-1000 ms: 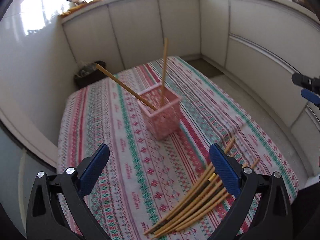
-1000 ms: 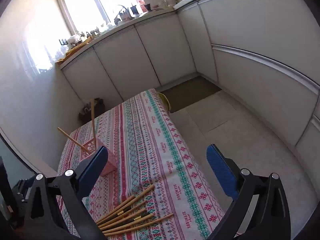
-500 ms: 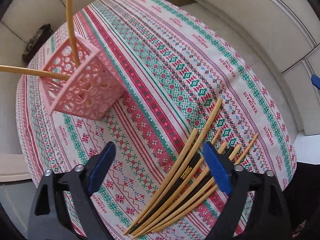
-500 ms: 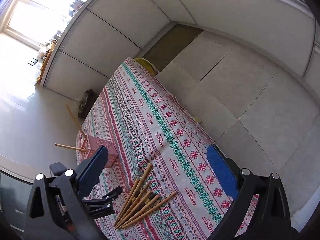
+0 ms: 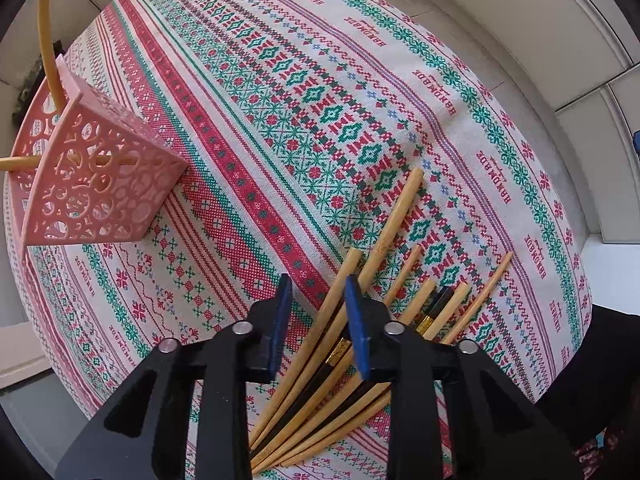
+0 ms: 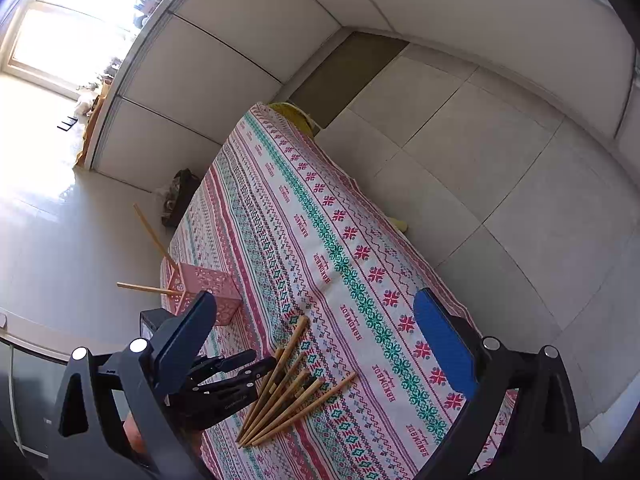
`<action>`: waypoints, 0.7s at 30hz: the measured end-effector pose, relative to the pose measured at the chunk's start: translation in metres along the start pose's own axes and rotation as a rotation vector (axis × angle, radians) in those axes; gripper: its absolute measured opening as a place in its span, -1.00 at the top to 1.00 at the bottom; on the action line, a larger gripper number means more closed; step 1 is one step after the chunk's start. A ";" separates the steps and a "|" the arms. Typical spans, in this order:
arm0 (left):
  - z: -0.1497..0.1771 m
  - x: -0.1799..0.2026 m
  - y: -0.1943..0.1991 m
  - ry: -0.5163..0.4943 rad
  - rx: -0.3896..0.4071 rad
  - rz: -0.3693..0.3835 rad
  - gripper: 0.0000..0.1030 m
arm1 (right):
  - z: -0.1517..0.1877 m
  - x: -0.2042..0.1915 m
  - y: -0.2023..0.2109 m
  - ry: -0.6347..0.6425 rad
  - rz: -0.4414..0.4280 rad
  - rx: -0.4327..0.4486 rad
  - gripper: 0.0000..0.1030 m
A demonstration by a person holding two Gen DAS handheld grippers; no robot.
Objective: Organize utensils
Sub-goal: 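Lower the left tool onto the chopstick pile and grasp one stick, then lift the grasped stick upright with the left tool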
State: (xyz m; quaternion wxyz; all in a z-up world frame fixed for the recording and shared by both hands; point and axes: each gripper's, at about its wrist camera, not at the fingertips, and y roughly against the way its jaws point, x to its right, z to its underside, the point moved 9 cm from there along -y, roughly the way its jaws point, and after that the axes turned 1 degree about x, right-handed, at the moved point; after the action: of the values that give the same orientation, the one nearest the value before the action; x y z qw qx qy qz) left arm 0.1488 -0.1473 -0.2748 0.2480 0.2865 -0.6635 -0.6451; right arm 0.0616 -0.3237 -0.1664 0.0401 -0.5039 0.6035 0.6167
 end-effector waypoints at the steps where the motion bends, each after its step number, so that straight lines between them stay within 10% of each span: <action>1: 0.000 0.004 -0.002 -0.013 -0.005 -0.001 0.65 | 0.000 0.000 0.000 0.001 0.001 -0.001 -0.86; 9: -0.003 0.015 -0.010 0.002 0.013 0.038 0.77 | 0.008 -0.005 -0.016 0.028 0.031 -0.046 -0.86; 17: 0.042 -0.028 0.042 0.206 0.255 0.103 0.87 | 0.052 -0.024 -0.073 0.119 0.101 -0.215 -0.82; 21: 0.080 -0.054 0.089 0.302 0.410 0.119 0.88 | 0.076 -0.032 -0.105 0.137 0.157 -0.295 -0.39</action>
State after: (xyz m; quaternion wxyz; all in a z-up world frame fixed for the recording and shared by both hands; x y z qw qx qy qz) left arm 0.1261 -0.0519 -0.1874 0.3185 0.3846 -0.7514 -0.4313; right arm 0.1026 -0.2179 -0.2373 -0.1236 -0.4963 0.5453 0.6641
